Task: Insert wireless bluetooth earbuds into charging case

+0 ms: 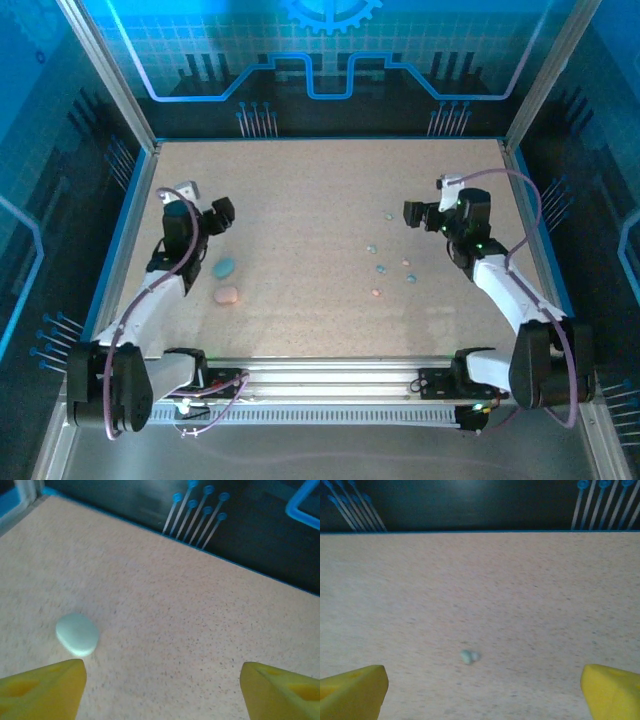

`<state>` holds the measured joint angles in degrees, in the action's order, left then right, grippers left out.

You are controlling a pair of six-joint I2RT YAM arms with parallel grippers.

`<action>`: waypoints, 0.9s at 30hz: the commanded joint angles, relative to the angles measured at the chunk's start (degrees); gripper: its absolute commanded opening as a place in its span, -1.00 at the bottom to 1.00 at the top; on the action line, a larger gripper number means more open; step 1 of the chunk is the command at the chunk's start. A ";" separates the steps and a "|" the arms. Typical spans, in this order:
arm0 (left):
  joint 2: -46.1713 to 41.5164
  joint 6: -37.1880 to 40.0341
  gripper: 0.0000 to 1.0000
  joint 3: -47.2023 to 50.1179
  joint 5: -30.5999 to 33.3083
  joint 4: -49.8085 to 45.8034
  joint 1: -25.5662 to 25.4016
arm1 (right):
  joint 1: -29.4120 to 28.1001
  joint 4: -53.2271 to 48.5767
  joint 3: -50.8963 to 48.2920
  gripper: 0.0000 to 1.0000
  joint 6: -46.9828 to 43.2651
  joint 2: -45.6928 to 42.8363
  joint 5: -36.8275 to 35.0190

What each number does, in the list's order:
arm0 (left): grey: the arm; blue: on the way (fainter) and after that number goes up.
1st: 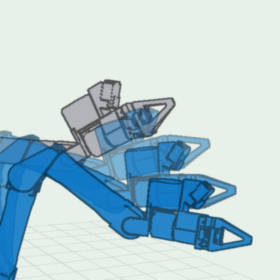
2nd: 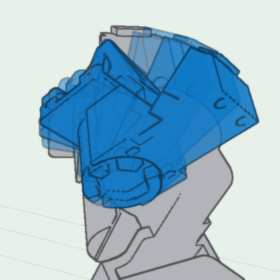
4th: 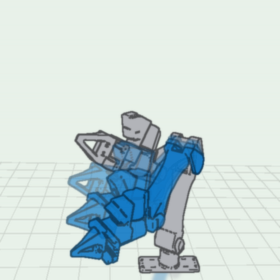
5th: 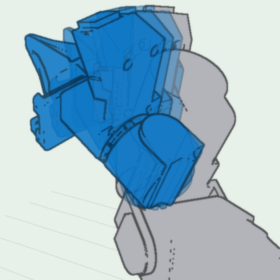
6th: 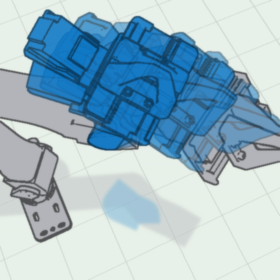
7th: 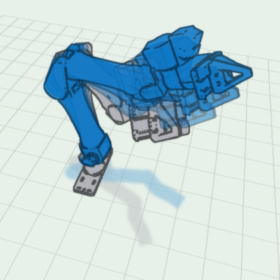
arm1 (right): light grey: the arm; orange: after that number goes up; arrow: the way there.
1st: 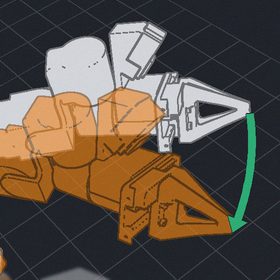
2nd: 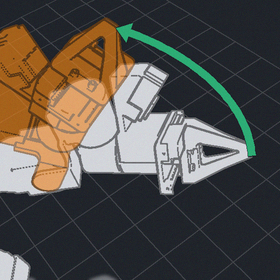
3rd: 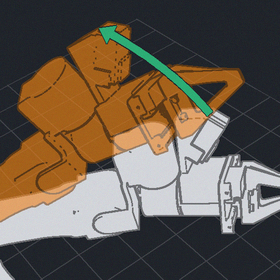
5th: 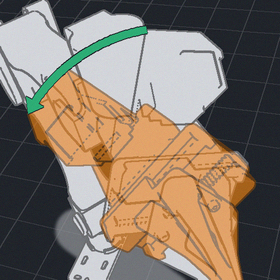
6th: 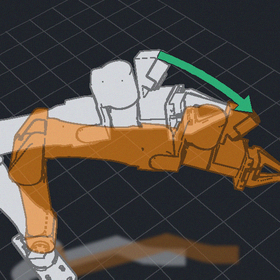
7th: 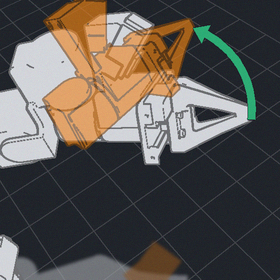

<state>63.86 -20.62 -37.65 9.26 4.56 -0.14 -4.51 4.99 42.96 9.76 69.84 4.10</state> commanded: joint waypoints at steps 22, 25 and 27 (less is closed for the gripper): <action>16.90 0.79 0.70 -8.65 -4.28 -31.68 0.37 | -5.93 -30.70 12.64 1.00 7.99 3.82 10.49; 19.40 3.82 0.70 -9.79 -6.67 -30.74 0.35 | -5.87 -30.75 12.35 1.00 8.06 4.17 10.84; 20.88 5.15 0.68 -10.47 -8.16 -30.53 0.33 | -5.92 -30.83 12.38 1.00 8.04 4.52 11.05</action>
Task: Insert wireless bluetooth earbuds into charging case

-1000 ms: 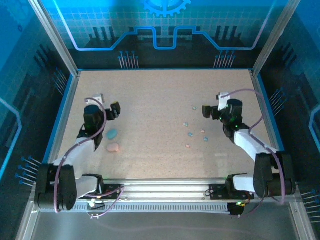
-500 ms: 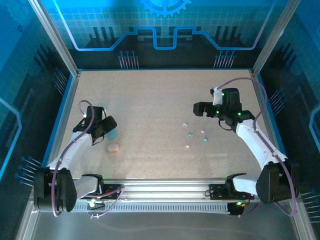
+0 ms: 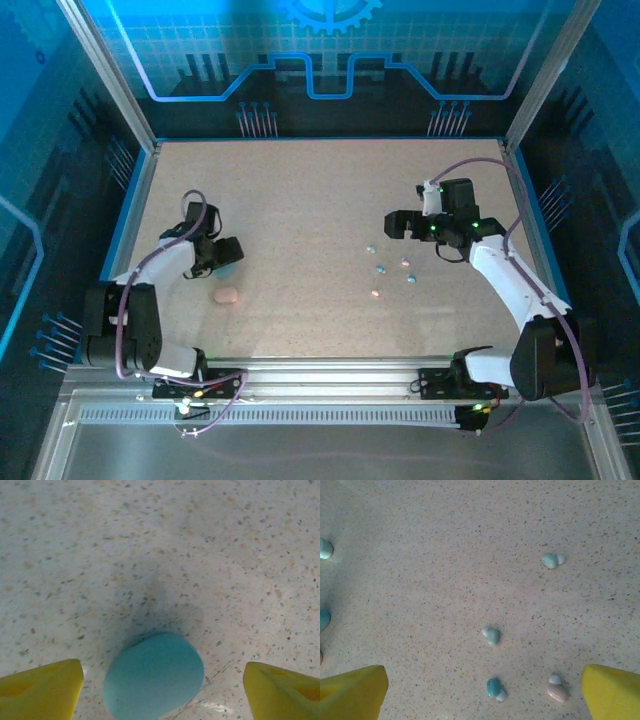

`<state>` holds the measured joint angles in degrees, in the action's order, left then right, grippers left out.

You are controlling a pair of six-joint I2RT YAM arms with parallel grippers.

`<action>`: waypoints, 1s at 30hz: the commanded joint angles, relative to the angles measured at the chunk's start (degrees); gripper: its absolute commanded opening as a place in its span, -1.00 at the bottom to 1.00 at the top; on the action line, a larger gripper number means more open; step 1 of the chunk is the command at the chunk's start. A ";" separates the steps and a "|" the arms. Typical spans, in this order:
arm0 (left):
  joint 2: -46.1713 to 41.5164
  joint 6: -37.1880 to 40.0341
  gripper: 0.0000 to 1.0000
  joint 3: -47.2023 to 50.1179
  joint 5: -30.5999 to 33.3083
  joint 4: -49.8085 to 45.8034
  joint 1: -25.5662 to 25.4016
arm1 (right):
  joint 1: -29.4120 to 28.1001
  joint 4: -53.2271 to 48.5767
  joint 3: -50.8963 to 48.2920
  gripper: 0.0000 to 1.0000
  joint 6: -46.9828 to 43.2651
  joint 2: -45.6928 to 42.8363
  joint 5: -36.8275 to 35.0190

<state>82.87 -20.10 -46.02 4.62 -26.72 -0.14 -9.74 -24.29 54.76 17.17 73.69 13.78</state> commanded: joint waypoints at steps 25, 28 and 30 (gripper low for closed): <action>8.48 4.87 0.41 -6.50 1.78 -7.69 -4.02 | -0.72 -3.52 1.18 1.00 0.17 3.30 2.32; 8.88 5.09 0.34 -6.80 2.19 -8.42 -4.32 | -0.77 -3.57 1.10 1.00 0.17 3.32 2.19; 9.52 5.23 0.31 -7.39 2.28 -9.32 -4.65 | -0.74 -3.68 0.97 1.00 0.19 3.30 2.16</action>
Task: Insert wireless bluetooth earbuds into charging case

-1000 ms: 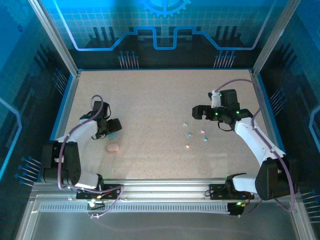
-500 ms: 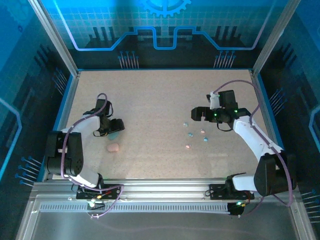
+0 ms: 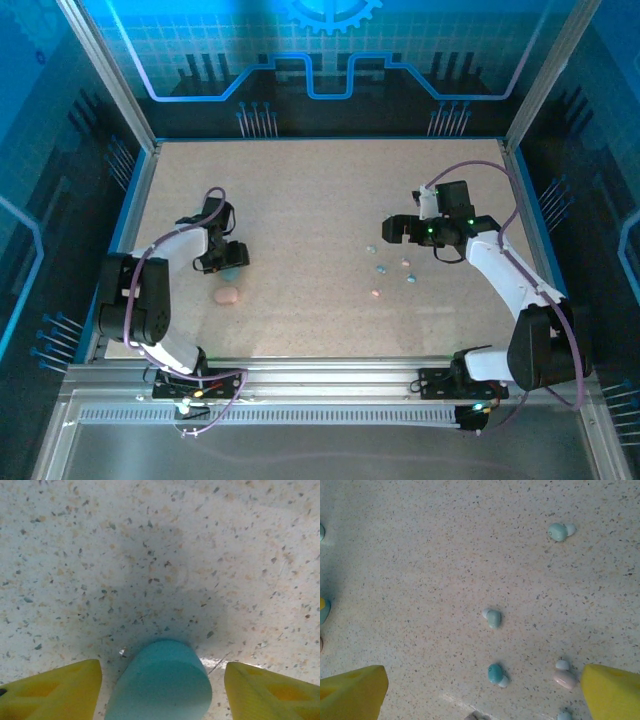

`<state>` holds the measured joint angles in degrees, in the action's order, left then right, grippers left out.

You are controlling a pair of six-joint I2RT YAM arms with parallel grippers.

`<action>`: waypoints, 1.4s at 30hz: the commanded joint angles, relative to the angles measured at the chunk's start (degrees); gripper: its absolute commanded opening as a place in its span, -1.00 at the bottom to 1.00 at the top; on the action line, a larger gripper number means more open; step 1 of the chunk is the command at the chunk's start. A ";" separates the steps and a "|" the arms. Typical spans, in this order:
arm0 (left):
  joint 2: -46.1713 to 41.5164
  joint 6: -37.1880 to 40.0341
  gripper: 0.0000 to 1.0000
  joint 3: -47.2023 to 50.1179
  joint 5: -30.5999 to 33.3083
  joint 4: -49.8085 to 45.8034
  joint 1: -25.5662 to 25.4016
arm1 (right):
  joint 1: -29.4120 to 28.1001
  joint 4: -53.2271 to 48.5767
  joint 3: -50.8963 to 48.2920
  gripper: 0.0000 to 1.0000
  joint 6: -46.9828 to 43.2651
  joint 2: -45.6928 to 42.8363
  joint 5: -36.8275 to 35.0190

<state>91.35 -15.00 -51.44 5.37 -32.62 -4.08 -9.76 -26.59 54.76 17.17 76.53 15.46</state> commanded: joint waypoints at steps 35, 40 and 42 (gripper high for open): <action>4.65 5.50 -0.34 -10.35 2.29 -5.87 -16.34 | -0.74 -1.37 -0.56 1.00 1.84 -1.28 -1.68; 5.58 8.18 -0.37 -12.70 0.13 0.15 -23.15 | -0.22 -1.27 -0.55 1.00 4.52 -2.16 -2.88; 6.19 10.68 -0.37 -14.12 -0.40 1.98 -25.99 | 0.60 -0.95 -0.75 1.00 6.07 -2.59 -1.53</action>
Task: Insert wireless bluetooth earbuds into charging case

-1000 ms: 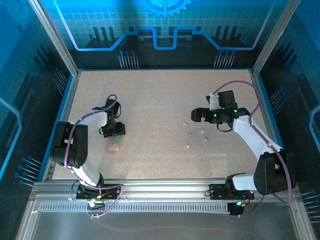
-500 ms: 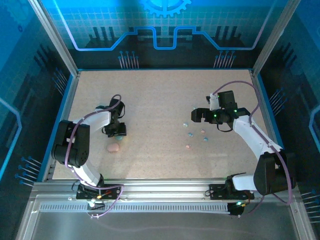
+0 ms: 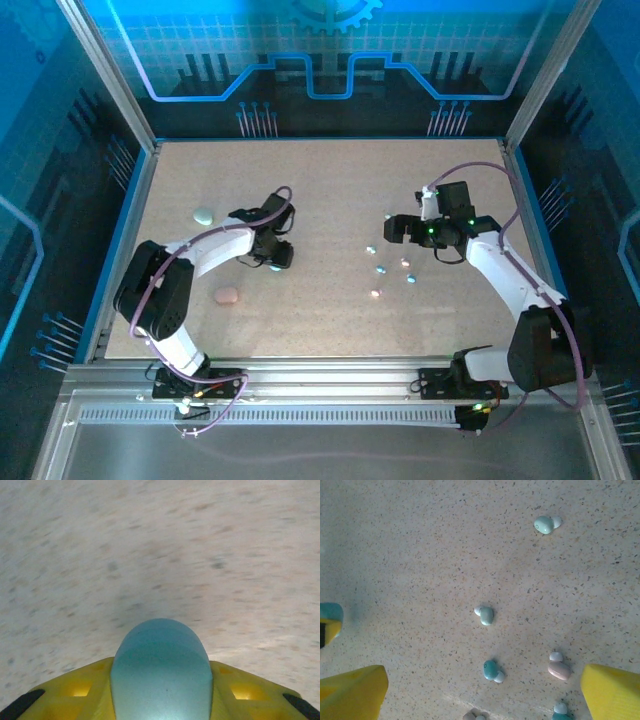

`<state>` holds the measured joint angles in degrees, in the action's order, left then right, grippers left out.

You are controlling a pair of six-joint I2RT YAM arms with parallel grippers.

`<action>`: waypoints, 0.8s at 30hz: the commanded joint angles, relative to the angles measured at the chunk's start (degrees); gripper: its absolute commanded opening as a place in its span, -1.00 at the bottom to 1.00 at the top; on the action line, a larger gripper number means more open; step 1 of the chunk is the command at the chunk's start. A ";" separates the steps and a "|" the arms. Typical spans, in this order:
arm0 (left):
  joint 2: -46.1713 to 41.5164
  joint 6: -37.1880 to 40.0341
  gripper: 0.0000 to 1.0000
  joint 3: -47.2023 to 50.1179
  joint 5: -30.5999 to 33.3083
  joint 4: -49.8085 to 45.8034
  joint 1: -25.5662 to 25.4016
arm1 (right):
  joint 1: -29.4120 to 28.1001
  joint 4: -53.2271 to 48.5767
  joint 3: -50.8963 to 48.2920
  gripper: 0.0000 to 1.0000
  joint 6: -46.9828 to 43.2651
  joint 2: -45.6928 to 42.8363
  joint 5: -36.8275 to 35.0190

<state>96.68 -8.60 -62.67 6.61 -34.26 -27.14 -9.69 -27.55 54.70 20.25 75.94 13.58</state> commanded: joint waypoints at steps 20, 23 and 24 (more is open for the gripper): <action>-8.44 36.16 -0.42 -1.57 -29.73 20.55 -7.98 | 2.57 3.97 0.06 0.27 12.53 1.81 30.79; -9.27 37.07 -0.42 -1.66 -29.33 20.49 -8.58 | -0.29 4.02 2.25 0.16 12.43 4.94 33.47; -9.46 37.37 -0.41 -1.66 -29.16 20.37 -8.79 | -1.27 4.25 3.11 0.09 12.58 6.00 34.25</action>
<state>88.97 24.58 -65.32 -20.05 -15.05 -35.18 -8.45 -23.18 54.50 32.71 79.94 41.98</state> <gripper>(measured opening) 0.401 0.561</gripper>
